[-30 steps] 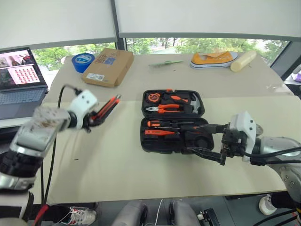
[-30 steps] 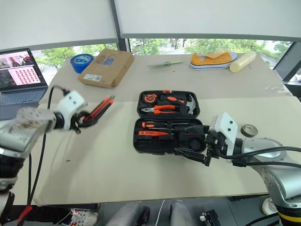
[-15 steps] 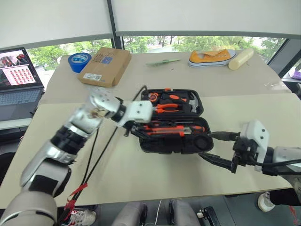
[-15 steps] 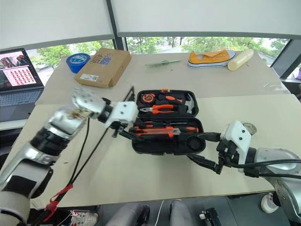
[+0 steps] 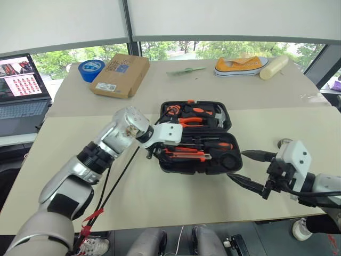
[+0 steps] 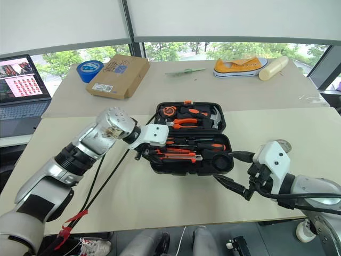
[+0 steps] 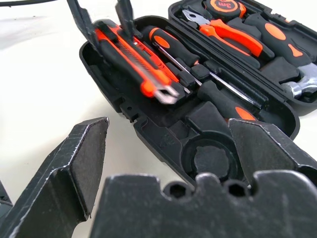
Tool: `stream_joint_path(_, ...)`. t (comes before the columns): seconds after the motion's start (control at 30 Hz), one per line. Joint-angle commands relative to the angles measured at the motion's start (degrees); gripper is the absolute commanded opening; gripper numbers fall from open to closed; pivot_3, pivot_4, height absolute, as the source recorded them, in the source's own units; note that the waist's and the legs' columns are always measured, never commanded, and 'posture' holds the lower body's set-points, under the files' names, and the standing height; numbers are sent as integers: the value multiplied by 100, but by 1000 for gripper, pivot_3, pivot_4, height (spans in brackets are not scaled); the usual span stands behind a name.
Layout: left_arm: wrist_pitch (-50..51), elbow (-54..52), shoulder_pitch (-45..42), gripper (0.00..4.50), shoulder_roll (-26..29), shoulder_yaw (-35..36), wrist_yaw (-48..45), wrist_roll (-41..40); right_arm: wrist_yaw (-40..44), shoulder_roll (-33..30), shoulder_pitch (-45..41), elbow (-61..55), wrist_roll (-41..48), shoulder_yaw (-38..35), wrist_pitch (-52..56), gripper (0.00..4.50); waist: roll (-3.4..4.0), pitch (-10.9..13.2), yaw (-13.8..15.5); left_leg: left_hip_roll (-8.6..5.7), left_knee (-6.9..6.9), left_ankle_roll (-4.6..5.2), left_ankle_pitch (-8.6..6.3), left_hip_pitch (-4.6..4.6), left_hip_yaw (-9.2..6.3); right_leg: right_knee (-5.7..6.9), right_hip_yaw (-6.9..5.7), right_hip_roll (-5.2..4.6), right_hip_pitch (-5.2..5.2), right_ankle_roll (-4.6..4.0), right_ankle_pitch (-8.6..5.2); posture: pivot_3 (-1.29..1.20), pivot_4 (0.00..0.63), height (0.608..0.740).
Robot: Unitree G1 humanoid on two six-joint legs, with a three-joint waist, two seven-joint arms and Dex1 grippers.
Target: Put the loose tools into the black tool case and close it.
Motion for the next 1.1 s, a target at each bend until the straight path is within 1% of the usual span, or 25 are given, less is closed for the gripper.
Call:
stream_joint_path(0.03, 83, -212, -64, 1740, -38, -58, 68, 171, -74, 39, -27, -115, 57, -114, -32, 4500, 0, 0, -9, 0, -1, 0, 0, 1, 0, 2, 0, 0, -1, 0, 0, 0, 150, 735)
stream_joint_path(0.3, 161, -557, 4, 1740, -38, -164, -83, 213, -110, 86, -119, -31, 16, -31, -80, 4500, 0, 0, -3, 1, 0, 0, 0, 0, 0, 2, 1, -7, -1, 0, 0, 0, 150, 735)
stream_joint_path(0.43, 17, -470, 13, 1740, -40, -292, 15, 406, -129, 99, -137, -14, -23, 49, -110, 4500, 0, 0, 3, 1, 2, 0, 0, 0, 0, 2, 1, -6, 0, 0, 0, 0, 150, 735)
stream_joint_path(0.57, 409, -572, -30, 1740, -162, -281, -21, 325, -138, 106, -158, 9, -66, 124, -141, 4500, 0, 0, 8, 1, 2, 0, 0, 1, 0, 2, 1, -6, 0, 0, 0, 0, 150, 735)
stream_joint_path(0.7, 402, -463, -40, 1740, -214, -311, 71, 405, -126, 105, -172, 48, -108, 162, -162, 4500, 0, 0, 16, 1, 4, 0, 0, 0, 0, 2, 0, -1, 1, 0, 0, 0, 150, 735)
stream_joint_path(0.77, 386, -434, -54, 2743, -233, -295, 58, 389, -127, 104, -192, 72, -123, 182, -167, 4500, 0, 0, 22, 1, 4, 0, 0, 1, 0, 3, 0, -1, 2, 0, 0, 0, 150, 735)
stream_joint_path(0.8, 490, -522, -72, 2984, -225, -230, -66, 259, -130, 107, -202, 83, -135, 200, -168, 4500, 0, 0, 21, 1, 5, 0, 0, 1, 0, 3, 0, -1, 2, 0, 0, 0, 150, 735)
stream_joint_path(0.93, 640, -656, -219, 4461, -206, 100, -317, -132, -130, 121, -207, 106, -175, 258, -177, 4500, 1, 0, 5, 1, 3, 0, 0, 0, 0, 6, 0, -2, -3, 0, 0, 0, 150, 735)
stream_joint_path(1.1, 528, -417, -474, 4461, -162, 527, -397, -477, -108, 136, -215, 140, -219, 290, -181, 4500, 0, 0, 13, 1, 11, -1, 0, -2, 0, 6, 0, -3, -2, 0, 0, 0, 150, 735)
